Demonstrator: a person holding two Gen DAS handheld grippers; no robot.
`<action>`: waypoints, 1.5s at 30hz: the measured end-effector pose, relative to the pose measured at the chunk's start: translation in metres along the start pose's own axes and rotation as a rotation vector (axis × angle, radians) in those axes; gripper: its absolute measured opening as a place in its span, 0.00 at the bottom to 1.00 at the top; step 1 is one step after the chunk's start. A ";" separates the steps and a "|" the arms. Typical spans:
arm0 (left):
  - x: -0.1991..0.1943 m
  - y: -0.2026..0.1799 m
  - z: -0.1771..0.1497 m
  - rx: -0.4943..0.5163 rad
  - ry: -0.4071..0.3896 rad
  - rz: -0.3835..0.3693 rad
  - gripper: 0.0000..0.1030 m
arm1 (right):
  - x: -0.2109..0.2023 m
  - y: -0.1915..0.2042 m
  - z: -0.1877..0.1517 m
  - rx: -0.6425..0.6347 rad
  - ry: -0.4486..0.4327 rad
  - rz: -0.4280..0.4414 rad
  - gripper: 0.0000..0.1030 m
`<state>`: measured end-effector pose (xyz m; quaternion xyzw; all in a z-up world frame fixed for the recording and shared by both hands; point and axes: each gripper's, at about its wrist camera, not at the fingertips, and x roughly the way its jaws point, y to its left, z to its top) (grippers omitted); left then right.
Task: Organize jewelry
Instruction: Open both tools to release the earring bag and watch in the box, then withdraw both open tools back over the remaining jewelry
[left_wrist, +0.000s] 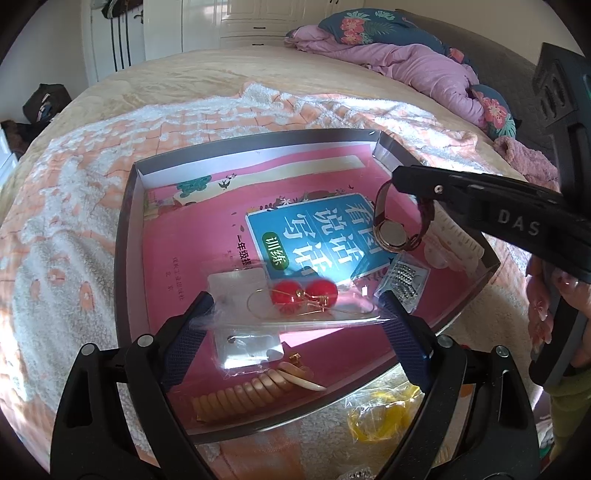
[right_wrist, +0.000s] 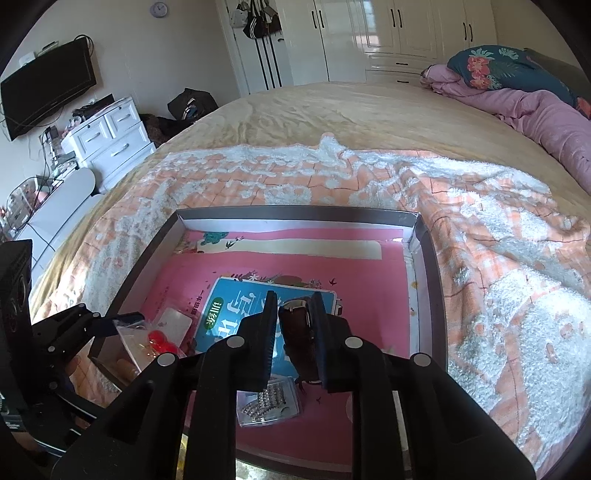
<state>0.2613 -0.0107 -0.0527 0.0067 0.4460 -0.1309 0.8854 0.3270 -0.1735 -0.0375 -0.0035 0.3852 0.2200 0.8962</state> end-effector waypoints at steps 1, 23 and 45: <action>0.000 0.000 0.000 -0.001 0.001 0.000 0.80 | -0.004 0.000 0.000 0.003 -0.006 0.002 0.20; -0.035 0.004 0.004 -0.042 -0.065 -0.003 0.87 | -0.110 -0.007 -0.034 0.106 -0.186 0.046 0.67; -0.127 0.035 0.006 -0.169 -0.217 0.058 0.91 | -0.143 0.004 -0.044 0.072 -0.220 0.090 0.67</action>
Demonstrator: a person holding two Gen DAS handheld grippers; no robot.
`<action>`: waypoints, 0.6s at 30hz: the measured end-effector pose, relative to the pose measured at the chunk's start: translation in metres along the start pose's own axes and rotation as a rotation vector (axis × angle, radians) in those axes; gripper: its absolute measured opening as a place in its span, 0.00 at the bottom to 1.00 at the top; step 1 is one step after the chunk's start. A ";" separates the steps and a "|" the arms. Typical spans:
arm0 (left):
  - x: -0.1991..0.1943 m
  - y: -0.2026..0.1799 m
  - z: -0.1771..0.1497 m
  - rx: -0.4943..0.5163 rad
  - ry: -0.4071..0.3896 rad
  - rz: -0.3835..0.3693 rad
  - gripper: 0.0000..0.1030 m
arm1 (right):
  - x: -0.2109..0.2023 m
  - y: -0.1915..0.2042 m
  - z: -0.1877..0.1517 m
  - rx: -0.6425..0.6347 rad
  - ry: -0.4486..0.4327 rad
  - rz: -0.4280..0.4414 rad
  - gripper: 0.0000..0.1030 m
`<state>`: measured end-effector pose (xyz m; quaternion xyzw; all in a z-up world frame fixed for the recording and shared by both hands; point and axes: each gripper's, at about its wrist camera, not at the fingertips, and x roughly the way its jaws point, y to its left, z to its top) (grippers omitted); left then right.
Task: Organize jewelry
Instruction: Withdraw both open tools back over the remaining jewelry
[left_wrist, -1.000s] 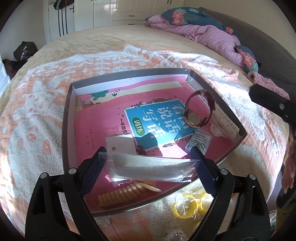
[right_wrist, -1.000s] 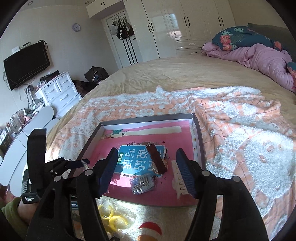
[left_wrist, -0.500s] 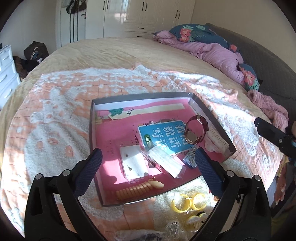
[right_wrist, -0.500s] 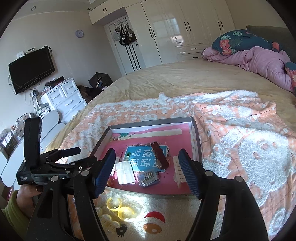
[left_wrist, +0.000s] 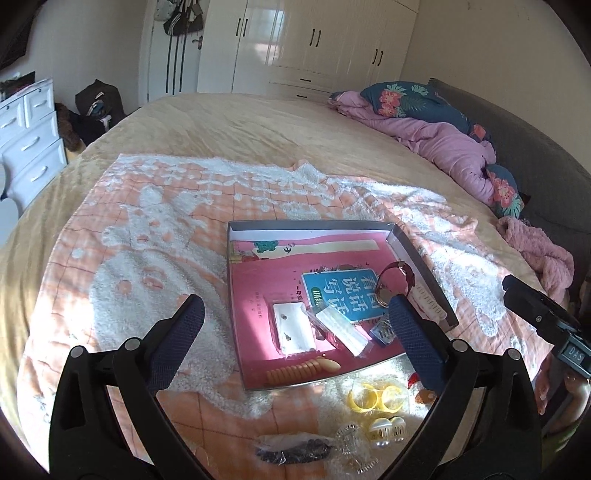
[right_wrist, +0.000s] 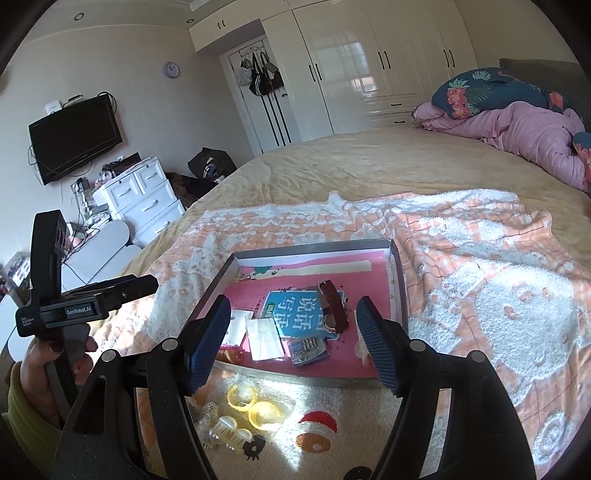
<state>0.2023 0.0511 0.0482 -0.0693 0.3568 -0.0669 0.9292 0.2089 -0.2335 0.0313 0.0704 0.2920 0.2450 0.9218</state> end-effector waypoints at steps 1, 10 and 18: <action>-0.004 0.000 0.000 0.001 -0.006 0.001 0.91 | -0.002 0.001 0.000 -0.003 0.000 0.003 0.67; -0.025 0.001 -0.008 -0.018 -0.028 0.003 0.91 | -0.015 0.009 -0.004 -0.027 -0.009 0.025 0.67; -0.038 -0.003 -0.023 -0.012 -0.028 0.022 0.91 | -0.023 0.019 -0.010 -0.055 -0.004 0.055 0.67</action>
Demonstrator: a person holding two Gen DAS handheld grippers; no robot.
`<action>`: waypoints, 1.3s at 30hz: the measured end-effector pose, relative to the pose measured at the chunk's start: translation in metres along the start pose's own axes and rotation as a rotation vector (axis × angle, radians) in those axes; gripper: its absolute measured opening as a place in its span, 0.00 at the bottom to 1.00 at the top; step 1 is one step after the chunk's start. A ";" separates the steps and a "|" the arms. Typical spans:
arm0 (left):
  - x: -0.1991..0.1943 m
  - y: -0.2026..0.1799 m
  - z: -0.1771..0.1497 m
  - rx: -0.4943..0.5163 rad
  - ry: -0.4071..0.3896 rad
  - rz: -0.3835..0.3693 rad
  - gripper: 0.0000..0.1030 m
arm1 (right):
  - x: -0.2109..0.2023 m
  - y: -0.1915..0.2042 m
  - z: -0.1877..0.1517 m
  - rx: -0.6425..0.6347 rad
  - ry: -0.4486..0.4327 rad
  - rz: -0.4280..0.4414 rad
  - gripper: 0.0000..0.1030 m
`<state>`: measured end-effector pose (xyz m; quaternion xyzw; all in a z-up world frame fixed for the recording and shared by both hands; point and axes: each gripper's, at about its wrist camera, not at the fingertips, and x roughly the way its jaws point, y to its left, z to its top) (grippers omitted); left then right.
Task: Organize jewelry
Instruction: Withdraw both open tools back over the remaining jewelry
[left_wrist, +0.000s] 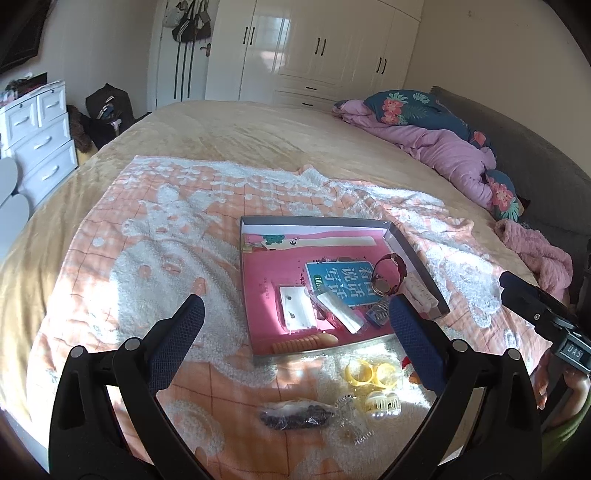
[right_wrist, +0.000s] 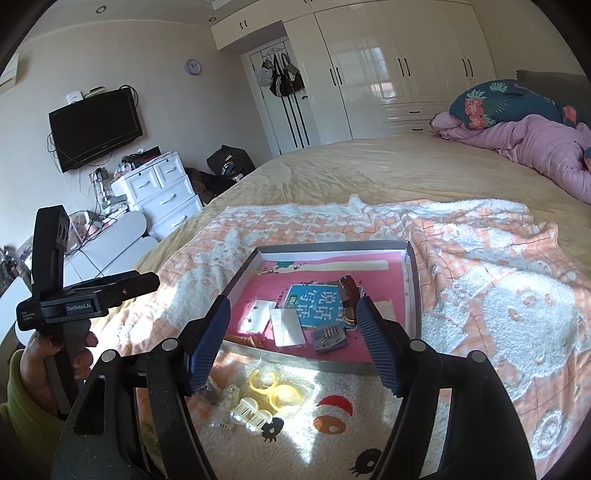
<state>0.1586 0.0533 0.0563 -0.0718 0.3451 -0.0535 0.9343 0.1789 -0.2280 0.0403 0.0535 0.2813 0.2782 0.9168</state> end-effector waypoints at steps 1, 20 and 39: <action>-0.001 0.000 -0.002 0.001 0.001 0.001 0.91 | -0.001 0.002 -0.001 -0.003 0.002 0.003 0.67; -0.016 0.003 -0.042 0.004 0.039 0.052 0.91 | -0.007 0.022 -0.027 -0.065 0.064 0.037 0.67; -0.013 -0.003 -0.073 0.043 0.102 0.097 0.91 | 0.004 0.037 -0.056 -0.127 0.142 0.050 0.67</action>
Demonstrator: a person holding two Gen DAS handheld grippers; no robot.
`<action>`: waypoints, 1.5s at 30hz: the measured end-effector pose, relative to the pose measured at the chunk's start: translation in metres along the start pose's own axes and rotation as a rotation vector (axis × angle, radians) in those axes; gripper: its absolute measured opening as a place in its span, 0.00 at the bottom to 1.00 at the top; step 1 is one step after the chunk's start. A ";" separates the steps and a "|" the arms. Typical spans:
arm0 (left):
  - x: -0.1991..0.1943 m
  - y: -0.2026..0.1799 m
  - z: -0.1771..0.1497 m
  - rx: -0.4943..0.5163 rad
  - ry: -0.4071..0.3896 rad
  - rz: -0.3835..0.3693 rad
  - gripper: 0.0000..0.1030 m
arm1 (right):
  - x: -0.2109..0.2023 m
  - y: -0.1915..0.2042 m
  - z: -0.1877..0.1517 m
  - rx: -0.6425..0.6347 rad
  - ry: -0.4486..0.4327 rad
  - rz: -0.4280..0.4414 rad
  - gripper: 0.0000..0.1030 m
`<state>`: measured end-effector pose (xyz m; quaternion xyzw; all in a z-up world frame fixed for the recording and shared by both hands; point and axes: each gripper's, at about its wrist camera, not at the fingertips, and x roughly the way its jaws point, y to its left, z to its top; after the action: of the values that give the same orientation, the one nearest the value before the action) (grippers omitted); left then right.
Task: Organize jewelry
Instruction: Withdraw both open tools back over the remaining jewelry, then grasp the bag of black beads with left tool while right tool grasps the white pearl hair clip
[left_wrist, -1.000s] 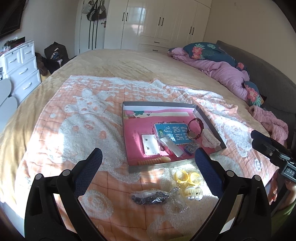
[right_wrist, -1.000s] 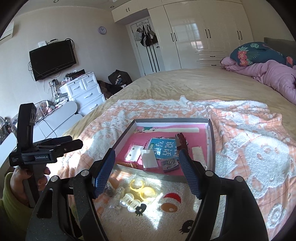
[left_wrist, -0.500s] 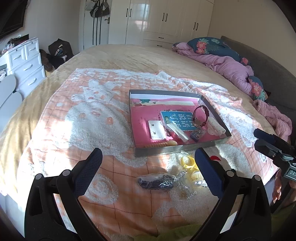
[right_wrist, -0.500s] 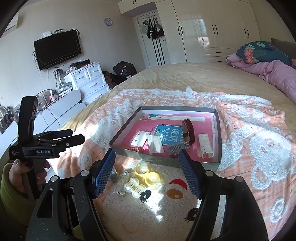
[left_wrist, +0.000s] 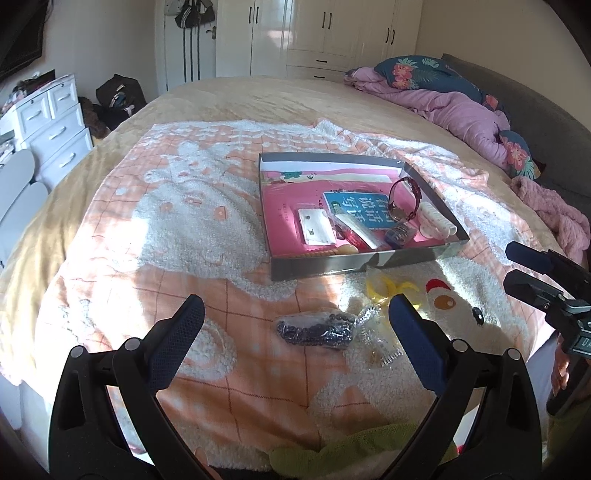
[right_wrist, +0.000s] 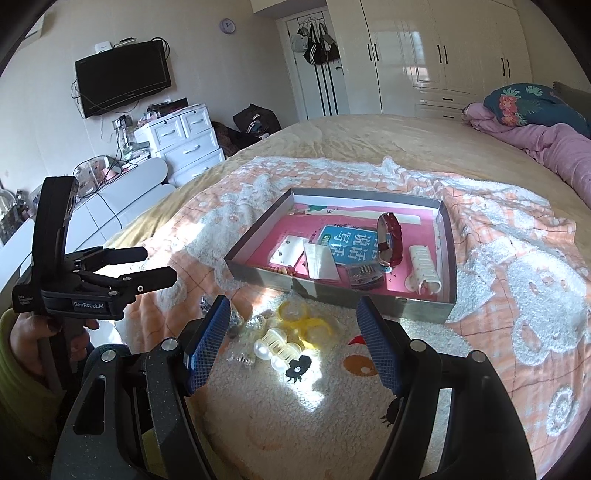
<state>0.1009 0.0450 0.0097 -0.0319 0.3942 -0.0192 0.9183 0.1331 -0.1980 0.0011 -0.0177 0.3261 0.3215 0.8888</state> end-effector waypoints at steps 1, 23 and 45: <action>0.001 0.000 -0.002 0.001 0.006 0.002 0.91 | 0.001 0.001 -0.002 -0.003 0.006 0.001 0.67; 0.044 0.009 -0.027 -0.004 0.134 0.044 0.91 | 0.055 0.011 -0.047 -0.069 0.165 -0.014 0.67; 0.075 0.005 -0.028 -0.021 0.204 0.011 0.91 | 0.110 0.024 -0.041 -0.180 0.172 0.038 0.44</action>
<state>0.1321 0.0438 -0.0646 -0.0374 0.4858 -0.0130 0.8732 0.1596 -0.1275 -0.0919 -0.1187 0.3710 0.3635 0.8462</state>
